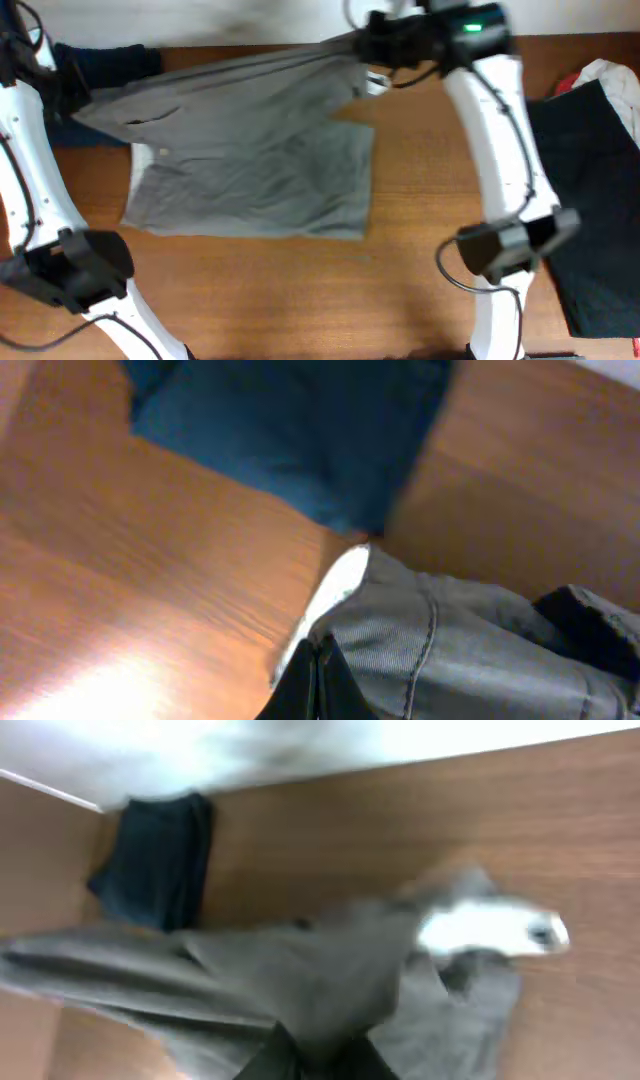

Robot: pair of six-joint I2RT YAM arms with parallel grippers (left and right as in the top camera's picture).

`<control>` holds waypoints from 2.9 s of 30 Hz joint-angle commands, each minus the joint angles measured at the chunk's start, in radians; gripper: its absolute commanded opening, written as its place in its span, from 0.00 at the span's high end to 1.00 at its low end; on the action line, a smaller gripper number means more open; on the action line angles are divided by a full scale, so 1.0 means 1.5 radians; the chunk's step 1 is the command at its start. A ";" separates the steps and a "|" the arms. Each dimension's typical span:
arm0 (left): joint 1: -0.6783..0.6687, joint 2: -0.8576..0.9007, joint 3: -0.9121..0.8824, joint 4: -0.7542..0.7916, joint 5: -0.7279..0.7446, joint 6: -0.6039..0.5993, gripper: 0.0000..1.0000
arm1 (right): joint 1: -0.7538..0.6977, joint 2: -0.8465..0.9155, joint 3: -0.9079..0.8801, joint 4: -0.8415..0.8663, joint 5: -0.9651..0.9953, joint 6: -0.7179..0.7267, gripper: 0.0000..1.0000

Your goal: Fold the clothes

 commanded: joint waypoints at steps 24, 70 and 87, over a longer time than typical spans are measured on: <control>0.038 0.052 -0.491 0.302 0.213 0.106 0.35 | -0.041 0.014 -0.067 -0.115 0.105 -0.123 0.01; 0.035 0.027 -0.388 0.200 0.214 0.092 1.00 | -0.041 0.284 0.185 -0.099 0.016 -0.231 0.96; 0.040 -0.087 -0.299 0.070 0.065 0.019 0.99 | 0.072 -0.035 0.054 -0.347 0.248 -0.067 0.96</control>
